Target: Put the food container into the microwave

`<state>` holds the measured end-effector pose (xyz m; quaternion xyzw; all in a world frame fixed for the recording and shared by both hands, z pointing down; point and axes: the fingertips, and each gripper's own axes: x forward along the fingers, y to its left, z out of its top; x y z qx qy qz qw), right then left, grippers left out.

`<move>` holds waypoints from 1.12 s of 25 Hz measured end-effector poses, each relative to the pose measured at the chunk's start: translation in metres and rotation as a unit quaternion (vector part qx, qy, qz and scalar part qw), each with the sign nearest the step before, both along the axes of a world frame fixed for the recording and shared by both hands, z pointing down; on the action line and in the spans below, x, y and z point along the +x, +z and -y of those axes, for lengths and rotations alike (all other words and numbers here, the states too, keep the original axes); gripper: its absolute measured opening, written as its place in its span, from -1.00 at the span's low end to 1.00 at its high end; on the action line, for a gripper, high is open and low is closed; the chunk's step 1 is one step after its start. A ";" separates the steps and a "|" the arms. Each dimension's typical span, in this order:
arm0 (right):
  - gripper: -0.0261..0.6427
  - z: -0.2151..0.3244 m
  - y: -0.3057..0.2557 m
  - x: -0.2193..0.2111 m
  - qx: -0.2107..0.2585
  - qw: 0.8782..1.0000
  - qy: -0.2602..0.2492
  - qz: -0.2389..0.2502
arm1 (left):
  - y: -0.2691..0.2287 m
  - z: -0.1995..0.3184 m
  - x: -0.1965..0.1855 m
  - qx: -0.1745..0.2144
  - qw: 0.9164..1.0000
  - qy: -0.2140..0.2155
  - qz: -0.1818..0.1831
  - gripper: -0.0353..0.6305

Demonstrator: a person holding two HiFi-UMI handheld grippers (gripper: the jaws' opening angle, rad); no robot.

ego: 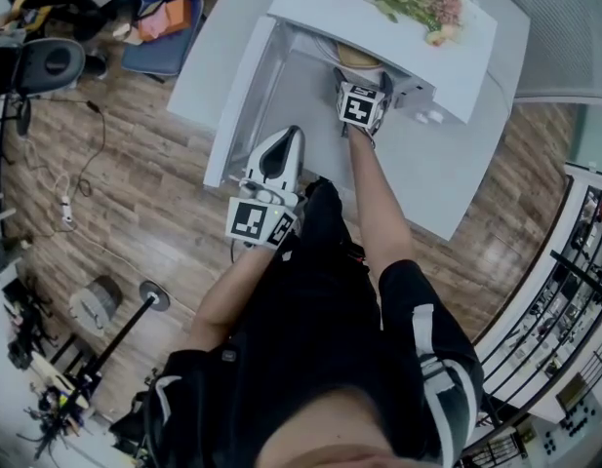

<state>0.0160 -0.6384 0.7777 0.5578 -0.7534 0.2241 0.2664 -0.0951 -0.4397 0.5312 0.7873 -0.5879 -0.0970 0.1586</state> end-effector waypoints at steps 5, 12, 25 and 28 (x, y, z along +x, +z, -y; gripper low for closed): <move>0.59 -0.073 -0.034 0.003 -0.003 1.000 -0.010 0.019 | -0.027 -0.041 -0.001 0.012 1.000 0.005 -0.007 -0.82; 0.01 -0.221 -0.123 0.014 0.025 0.998 -0.002 0.062 | -0.079 -0.136 -0.005 0.060 0.998 0.033 -0.014 -0.82; -0.84 -0.431 -0.270 0.044 0.135 0.984 -0.019 0.114 | -0.119 -0.279 0.011 0.070 0.994 0.074 -0.025 -0.82; -0.84 -0.457 -0.295 0.055 0.156 0.980 -0.022 0.120 | -0.123 -0.290 0.016 0.069 0.995 0.066 -0.020 -0.82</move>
